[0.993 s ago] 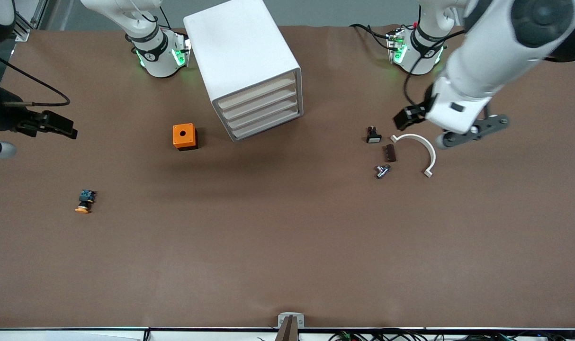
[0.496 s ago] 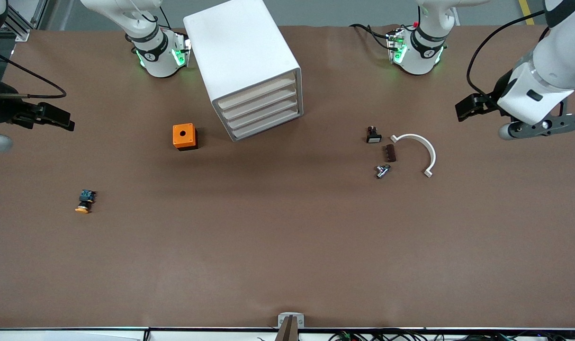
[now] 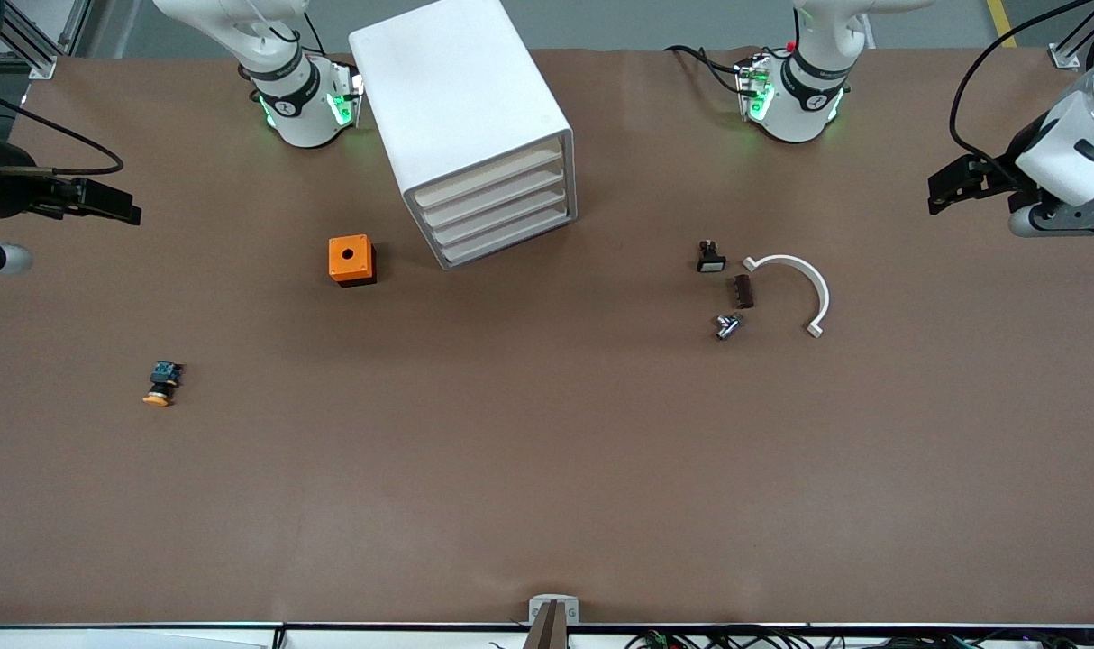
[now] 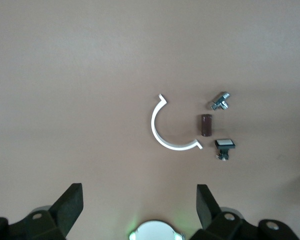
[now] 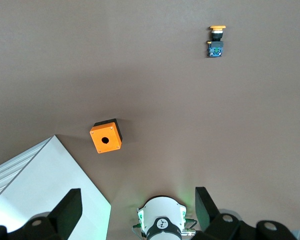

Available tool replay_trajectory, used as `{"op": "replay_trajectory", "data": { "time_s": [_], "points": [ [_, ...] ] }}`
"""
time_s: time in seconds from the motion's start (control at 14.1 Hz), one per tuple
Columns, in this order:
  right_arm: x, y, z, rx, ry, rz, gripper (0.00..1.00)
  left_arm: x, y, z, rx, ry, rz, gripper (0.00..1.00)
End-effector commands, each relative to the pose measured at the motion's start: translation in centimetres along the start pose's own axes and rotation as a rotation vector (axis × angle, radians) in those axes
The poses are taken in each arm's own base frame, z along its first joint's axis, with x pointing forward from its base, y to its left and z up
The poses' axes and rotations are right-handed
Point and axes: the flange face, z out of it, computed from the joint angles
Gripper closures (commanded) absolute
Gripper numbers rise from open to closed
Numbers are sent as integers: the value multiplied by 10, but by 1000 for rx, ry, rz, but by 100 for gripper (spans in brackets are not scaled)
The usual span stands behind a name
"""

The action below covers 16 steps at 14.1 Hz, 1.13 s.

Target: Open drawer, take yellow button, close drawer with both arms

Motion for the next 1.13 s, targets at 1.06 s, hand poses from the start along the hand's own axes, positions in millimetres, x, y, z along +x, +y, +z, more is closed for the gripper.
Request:
{"op": "replay_trajectory", "data": {
  "time_s": [1.06],
  "points": [
    [-23, 29, -44, 27, 263, -66, 0, 18, 15, -54, -13, 173, 76, 0]
  ]
}}
